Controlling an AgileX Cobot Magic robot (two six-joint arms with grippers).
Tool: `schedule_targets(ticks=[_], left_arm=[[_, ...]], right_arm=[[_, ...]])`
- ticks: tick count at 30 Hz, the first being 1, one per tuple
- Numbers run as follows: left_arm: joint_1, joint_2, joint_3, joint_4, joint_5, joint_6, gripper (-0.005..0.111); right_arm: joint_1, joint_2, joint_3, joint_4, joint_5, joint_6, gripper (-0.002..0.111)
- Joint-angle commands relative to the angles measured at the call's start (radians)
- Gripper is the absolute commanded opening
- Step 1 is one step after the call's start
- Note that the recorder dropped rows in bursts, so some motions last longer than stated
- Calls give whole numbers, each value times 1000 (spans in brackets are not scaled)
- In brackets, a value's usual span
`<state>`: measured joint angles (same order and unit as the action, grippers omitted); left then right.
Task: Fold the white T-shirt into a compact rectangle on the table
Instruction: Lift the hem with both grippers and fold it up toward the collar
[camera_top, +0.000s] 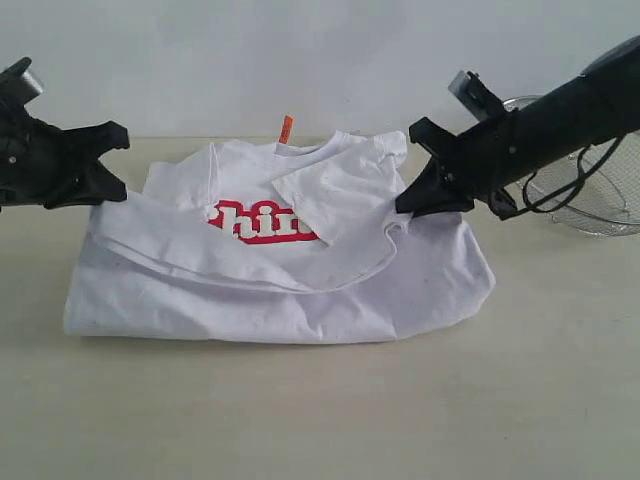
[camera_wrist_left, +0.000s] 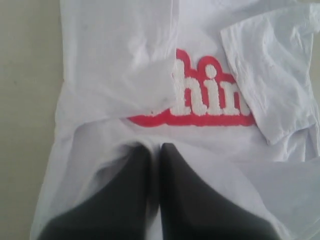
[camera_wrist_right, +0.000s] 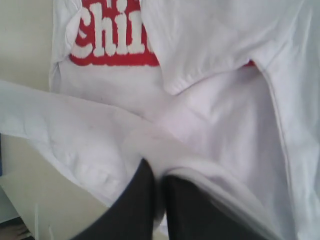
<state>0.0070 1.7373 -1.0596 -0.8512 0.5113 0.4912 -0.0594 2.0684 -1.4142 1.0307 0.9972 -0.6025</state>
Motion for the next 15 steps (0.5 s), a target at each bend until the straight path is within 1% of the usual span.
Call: schedule_targets(ticks=[1, 8, 15], left_arm=[[12, 62, -81, -5, -13, 21, 5], [12, 161, -222, -5, -10, 40, 5], [12, 241, -322, 2, -10, 40, 5]], right_arm=[[0, 76, -115, 11, 8, 19, 0], [0, 178, -294, 24, 17, 57, 0], [0, 267, -456, 35, 33, 103, 0]])
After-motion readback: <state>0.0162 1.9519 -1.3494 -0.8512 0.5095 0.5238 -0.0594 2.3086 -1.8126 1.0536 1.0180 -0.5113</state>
